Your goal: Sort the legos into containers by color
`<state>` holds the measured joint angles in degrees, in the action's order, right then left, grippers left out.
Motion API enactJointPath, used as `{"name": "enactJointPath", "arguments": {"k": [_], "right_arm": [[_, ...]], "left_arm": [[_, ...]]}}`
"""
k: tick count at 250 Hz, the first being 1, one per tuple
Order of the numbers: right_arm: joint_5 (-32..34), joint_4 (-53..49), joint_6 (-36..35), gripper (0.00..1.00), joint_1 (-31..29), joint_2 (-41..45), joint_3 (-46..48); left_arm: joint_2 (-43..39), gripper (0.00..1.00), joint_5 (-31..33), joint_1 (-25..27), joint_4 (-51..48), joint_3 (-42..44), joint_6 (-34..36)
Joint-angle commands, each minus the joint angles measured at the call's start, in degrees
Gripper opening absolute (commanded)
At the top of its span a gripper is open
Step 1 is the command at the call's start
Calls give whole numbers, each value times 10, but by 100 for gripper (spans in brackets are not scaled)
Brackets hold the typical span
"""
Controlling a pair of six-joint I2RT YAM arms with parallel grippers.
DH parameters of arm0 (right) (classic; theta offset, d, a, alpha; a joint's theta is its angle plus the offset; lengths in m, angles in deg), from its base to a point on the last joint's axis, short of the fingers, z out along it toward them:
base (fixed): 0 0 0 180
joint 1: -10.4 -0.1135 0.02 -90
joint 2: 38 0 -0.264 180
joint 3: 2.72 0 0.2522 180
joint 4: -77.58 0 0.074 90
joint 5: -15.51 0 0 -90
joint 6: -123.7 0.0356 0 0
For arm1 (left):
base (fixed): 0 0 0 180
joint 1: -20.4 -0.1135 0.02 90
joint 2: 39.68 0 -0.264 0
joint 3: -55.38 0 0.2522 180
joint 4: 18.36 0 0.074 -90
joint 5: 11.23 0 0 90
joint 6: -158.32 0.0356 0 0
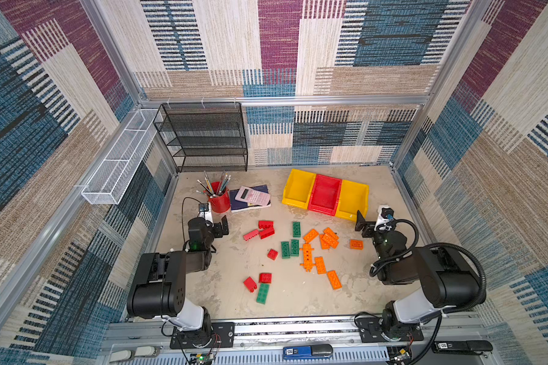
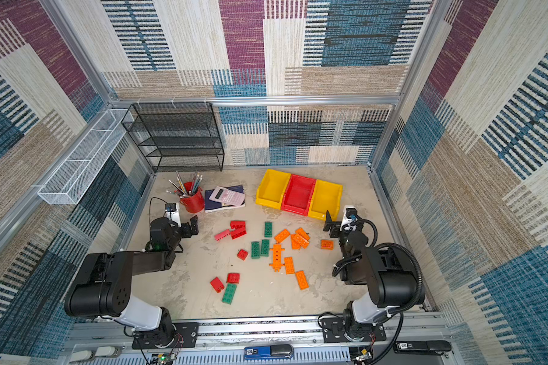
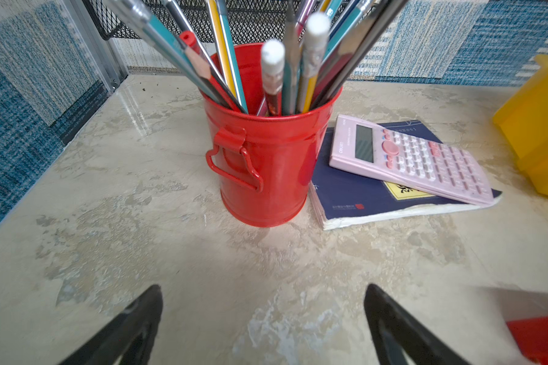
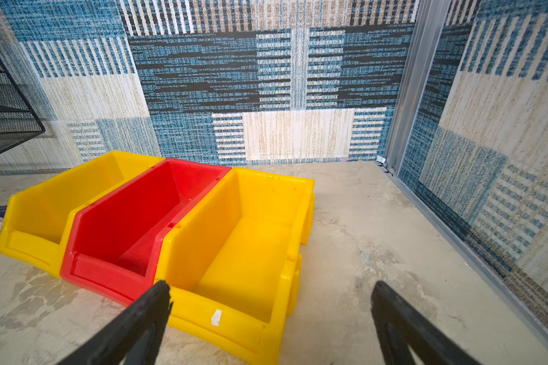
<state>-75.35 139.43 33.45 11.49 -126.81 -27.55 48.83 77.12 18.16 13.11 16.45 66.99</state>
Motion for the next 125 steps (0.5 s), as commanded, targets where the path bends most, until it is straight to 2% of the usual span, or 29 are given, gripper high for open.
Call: {"name": "enactJointPath", "arguments": {"k": [1,125], "right_arm": [[6,17,-3,100,0,1,-2],[6,18,-3,100,-1,1,-1]], "left_arm": [[-1,100,1,0,8,0,13],[0,99,-4,-3,8,1,12]]}}
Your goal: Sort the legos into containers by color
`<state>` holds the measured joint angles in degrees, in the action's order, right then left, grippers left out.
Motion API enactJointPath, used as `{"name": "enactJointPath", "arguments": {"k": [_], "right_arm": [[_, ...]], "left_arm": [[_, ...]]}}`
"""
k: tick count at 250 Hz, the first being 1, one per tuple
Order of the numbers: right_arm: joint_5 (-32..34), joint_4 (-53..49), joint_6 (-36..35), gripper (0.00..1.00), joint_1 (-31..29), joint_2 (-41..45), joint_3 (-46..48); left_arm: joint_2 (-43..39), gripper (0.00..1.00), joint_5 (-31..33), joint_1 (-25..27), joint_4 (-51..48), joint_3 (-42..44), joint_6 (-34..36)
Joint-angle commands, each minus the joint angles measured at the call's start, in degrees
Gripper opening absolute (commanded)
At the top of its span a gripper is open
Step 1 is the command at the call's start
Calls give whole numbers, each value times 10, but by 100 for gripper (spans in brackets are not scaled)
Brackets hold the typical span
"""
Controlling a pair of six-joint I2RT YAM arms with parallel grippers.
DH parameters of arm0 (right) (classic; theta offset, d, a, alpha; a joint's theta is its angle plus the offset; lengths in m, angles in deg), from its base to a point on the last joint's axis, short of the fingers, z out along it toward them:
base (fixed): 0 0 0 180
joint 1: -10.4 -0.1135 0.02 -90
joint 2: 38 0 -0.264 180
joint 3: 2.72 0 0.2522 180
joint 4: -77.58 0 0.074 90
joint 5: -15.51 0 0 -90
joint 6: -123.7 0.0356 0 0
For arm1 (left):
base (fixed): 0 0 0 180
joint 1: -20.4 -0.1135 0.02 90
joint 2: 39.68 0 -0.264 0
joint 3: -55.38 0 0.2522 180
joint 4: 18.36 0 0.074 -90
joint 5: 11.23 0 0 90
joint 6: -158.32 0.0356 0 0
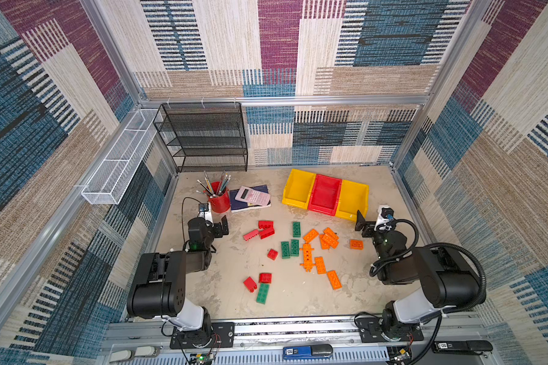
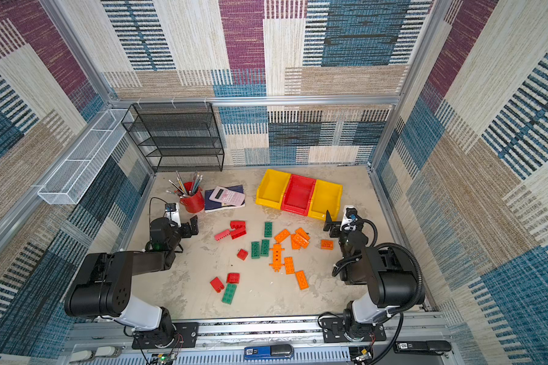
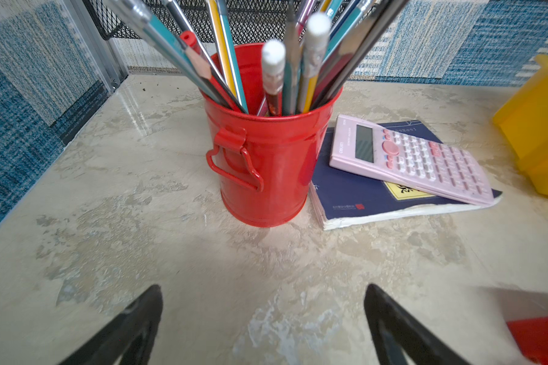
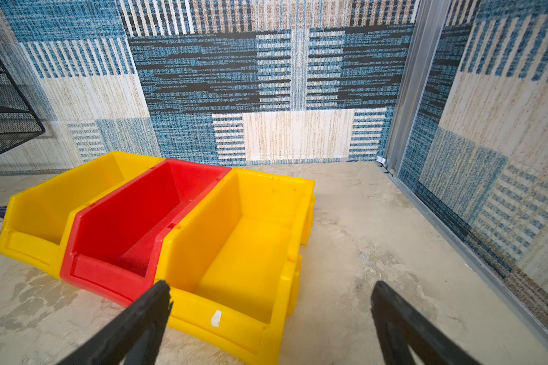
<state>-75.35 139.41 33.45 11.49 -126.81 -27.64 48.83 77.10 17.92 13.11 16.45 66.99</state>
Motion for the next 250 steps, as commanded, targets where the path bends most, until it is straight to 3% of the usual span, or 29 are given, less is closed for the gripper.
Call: {"name": "enactJointPath", "arguments": {"k": [1,162,190,210,223,250], "right_arm": [[6,18,-3,100,-1,1,0],[0,3,-3,100,-1,10,-8],[42,-169,8,100,-1,103,-62],[63,-267,17,100,-1,156,-108],[84,-358,54,100,-1,171,-159],[75,-531,93,100,-6,150,-272]], "left_arm": [[-1,99,-3,-1,8,0,12],[0,99,-10,-4,7,0,10],[-5,97,-8,-4,10,0,10],[-51,96,9,-4,-89,-34,4],[-74,95,13,-1,-158,-57,5],[-119,94,49,20,-196,-68,6]]}}
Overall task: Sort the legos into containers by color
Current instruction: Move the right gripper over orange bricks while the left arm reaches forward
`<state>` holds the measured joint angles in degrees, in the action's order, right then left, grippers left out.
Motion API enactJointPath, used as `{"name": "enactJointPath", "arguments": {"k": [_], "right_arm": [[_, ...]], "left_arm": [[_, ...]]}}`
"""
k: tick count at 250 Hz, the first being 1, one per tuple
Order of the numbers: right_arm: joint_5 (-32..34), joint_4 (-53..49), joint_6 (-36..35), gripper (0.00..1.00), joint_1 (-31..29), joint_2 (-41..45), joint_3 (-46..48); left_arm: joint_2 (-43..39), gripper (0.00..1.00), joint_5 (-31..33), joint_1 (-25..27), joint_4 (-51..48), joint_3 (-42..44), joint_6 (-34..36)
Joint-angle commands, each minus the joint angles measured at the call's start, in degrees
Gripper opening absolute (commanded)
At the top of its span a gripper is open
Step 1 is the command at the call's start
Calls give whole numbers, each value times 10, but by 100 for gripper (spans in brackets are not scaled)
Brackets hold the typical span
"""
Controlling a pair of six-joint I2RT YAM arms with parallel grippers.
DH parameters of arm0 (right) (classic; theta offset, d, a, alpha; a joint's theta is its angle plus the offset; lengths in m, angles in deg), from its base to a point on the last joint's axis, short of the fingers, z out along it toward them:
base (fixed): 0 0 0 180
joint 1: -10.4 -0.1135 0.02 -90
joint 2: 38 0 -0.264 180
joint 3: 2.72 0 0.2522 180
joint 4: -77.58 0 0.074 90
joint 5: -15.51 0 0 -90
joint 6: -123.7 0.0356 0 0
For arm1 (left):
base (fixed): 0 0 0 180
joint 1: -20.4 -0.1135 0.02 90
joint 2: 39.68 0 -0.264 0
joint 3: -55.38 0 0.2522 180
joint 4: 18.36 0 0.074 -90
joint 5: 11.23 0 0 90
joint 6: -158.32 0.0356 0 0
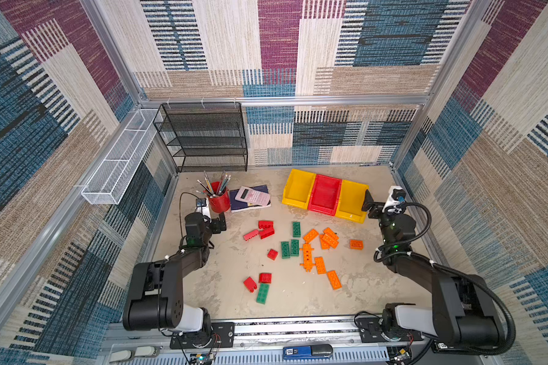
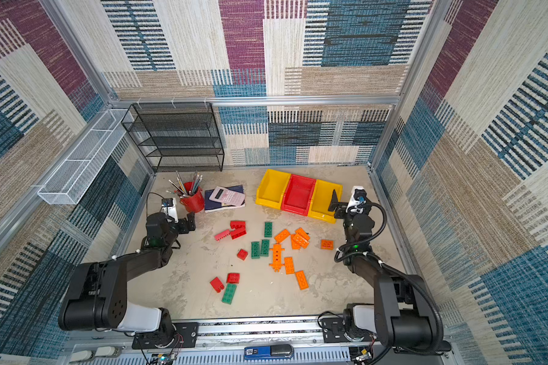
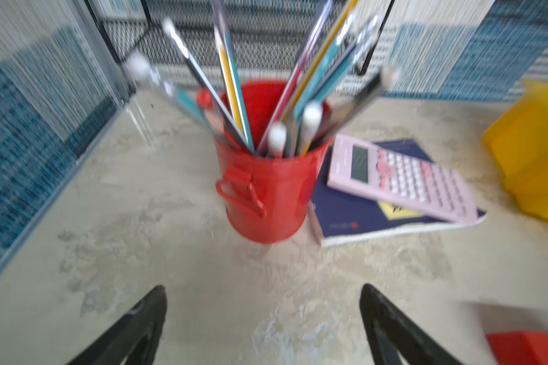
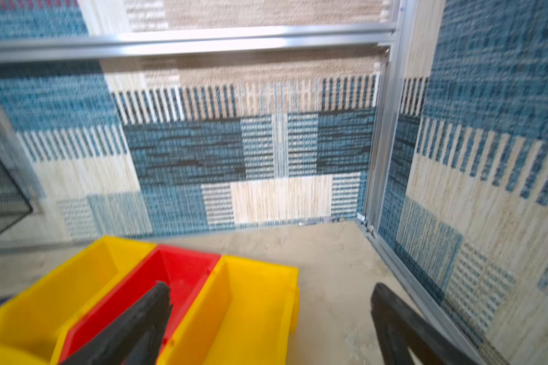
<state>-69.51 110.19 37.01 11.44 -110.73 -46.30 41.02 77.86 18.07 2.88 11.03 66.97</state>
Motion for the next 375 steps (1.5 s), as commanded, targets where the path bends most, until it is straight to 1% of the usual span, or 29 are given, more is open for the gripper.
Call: {"name": "enactJointPath", "arguments": {"k": [1,15,26,38,53,68,87,103,117,132,144,167,195,236,267,293,323,375], "right_arm": [[15,-244,59,100,-6,-12,-89],[-12,-306,77,100,-6,-33,-140],[-48,-349,95,100,-7,-52,-182],[-75,-392,119,100,-8,-73,-221],[-105,-446,145,100,-14,-101,-269],[-104,-473,154,100,-33,-115,-294],[-85,-503,150,99,-65,-135,-322],[-88,-518,160,100,-75,-159,-342],[-90,-527,170,98,-80,-180,-352],[-89,-534,177,97,-84,-199,-359],[-85,-535,179,97,-85,-215,-362],[-66,-541,183,97,-84,-248,-377],[-92,-534,171,96,-85,-301,-408],[-104,-562,158,94,-85,-388,-493],[-131,-593,144,88,-85,-453,-573],[-145,-618,139,88,-90,-499,-628],[-160,-633,138,87,-103,-527,-670],[-172,-633,156,87,-127,-546,-689]], "left_arm": [[-43,94,42,19,-95,-13,6],[-76,94,42,34,-126,-19,-9],[-102,94,46,55,-147,-22,-21],[-125,94,54,83,-172,-28,-35],[-151,94,64,130,-205,-34,-30],[-173,95,84,177,-229,-36,-26],[-202,95,101,221,-250,-33,-31],[-228,95,87,247,-260,-26,-45],[-248,95,83,270,-260,-18,-57],[-262,97,72,289,-272,-21,-54],[-267,97,80,302,-286,-29,-50],[-260,97,93,320,-319,-54,-57],[-245,98,90,338,-328,-65,-64],[-232,98,96,349,-322,-60,-73],[-218,98,105,350,-323,-66,-67],[-211,98,109,351,-324,-72,-66],[-215,98,113,352,-323,-67,-74],[-227,99,123,353,-329,-59,-68]]}}
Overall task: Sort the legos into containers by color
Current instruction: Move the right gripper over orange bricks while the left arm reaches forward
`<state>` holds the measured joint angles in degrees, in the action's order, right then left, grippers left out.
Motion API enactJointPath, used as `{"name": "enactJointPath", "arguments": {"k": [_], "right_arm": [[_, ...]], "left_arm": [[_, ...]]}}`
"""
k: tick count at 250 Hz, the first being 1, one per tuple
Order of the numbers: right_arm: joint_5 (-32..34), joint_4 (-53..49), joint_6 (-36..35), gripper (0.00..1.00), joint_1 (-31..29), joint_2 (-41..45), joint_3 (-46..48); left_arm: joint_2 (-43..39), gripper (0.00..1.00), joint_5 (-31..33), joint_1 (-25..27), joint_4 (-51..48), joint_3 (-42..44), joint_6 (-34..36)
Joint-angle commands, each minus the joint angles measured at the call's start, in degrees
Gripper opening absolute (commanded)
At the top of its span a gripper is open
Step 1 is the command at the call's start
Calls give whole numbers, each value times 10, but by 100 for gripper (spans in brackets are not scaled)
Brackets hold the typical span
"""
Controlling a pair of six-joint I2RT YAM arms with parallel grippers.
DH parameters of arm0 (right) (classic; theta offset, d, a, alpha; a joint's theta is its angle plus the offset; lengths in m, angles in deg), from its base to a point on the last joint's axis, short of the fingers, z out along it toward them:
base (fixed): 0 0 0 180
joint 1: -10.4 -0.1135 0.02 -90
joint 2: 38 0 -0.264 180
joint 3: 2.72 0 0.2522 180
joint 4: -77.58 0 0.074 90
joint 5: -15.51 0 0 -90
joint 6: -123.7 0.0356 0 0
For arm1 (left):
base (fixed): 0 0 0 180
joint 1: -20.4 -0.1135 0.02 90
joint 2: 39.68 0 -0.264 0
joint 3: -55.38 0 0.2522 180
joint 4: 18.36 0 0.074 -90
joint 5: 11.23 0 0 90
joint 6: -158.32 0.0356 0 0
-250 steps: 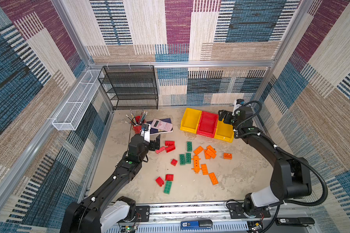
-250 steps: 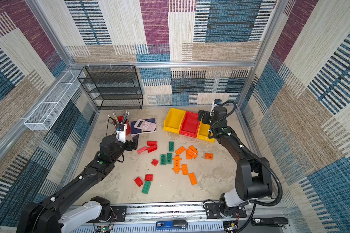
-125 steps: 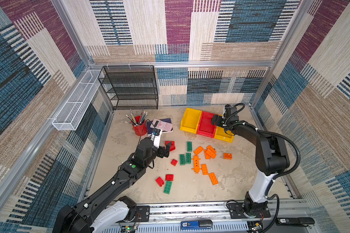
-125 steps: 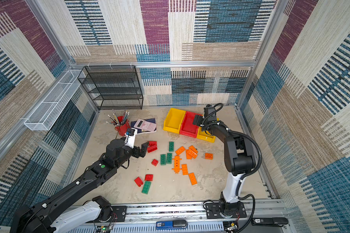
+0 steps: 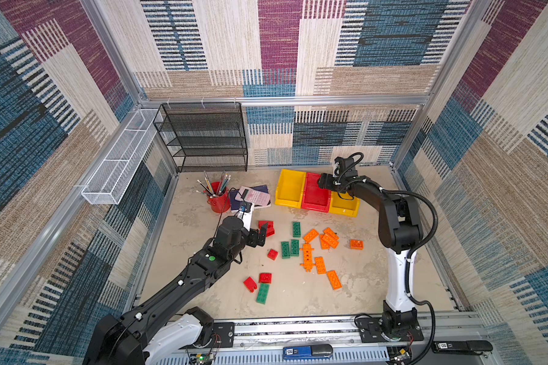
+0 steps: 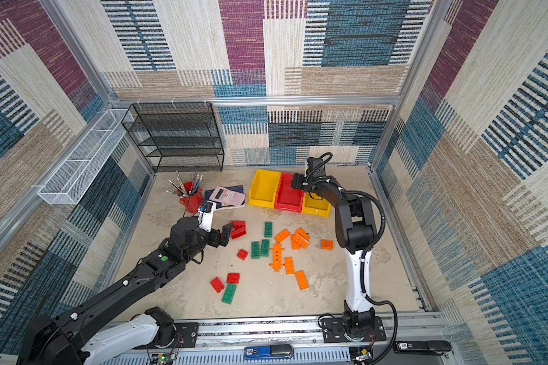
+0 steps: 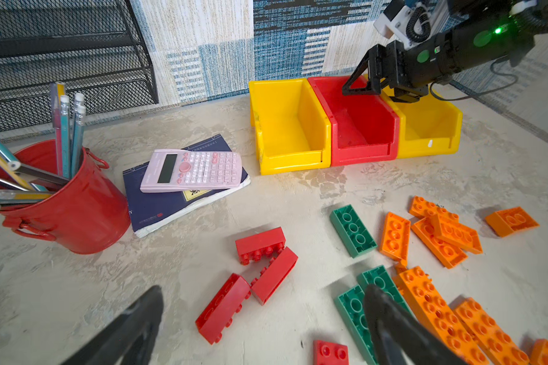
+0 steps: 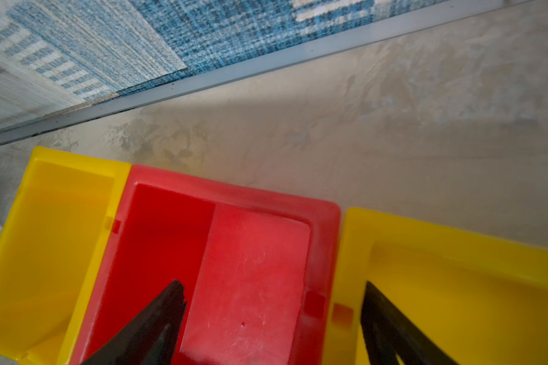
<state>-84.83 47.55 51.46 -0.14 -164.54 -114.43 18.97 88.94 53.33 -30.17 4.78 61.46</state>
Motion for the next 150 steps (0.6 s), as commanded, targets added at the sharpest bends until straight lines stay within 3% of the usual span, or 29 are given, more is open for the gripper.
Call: {"name": "enactJointPath", "arguments": {"k": [1,47,74,119,150], "right_arm": [[-19,-6,11,87,-11,-8,-8],[-5,-14,15,88,-17,8,-9],[24,-32,-6,88,-23,64,22],[69,-27,-26,88,-46,233,195],[80,-30,-29,88,-81,322,316]], "left_arm": [[-6,99,12,0,2,4,-12],[-6,99,7,1,1,3,-15],[-2,99,-14,3,8,2,-28],[13,99,-51,26,35,9,-43],[35,99,-55,70,33,5,-30]]}}
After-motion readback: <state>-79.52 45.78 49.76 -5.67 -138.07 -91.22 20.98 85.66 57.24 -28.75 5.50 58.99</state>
